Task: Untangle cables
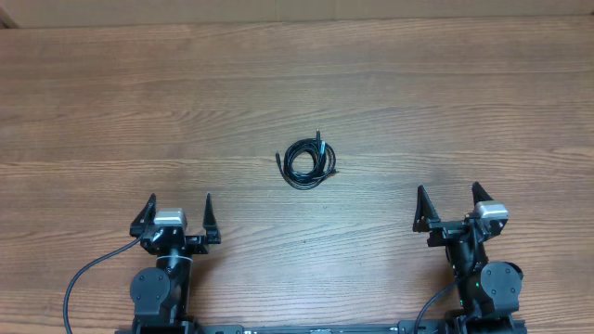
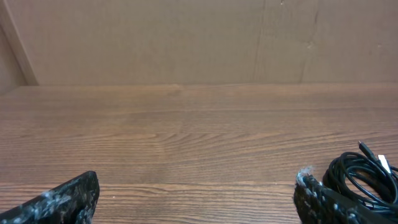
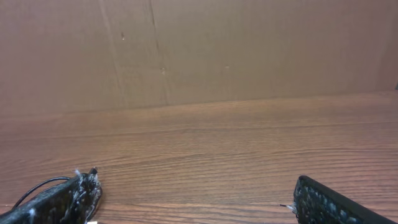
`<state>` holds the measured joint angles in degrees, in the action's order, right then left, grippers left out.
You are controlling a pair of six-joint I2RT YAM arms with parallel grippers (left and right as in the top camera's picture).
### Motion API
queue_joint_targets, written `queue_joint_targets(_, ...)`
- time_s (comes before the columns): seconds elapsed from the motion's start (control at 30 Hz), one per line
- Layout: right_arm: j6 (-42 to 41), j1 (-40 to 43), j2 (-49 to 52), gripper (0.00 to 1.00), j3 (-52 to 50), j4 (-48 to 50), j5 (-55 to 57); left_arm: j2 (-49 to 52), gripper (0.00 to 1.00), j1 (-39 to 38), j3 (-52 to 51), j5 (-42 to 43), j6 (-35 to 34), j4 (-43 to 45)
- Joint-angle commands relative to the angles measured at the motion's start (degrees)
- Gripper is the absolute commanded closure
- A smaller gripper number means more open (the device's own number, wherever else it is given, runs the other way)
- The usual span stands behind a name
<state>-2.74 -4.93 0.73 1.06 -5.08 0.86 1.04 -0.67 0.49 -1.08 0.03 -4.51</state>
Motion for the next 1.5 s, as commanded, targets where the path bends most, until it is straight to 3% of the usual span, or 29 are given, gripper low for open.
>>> queue_joint_targets(0.0,0.2,-0.2,-0.3,0.0,-0.6,0.4,0.4,0.3,0.0,-0.1,-0.1,-0.4,0.9,0.0)
queue_joint_targets(1.07,-0.5,-0.2,-0.3,0.0,-0.6,0.4,-0.1,0.3,0.0,-0.1,-0.1,-0.4,0.9,0.0)
queue_joint_targets(1.47,-5.8,-0.2,-0.3,0.0,-0.6,6.8,-18.9,0.3,0.0,-0.1,-0.1,-0.4,0.9,0.0)
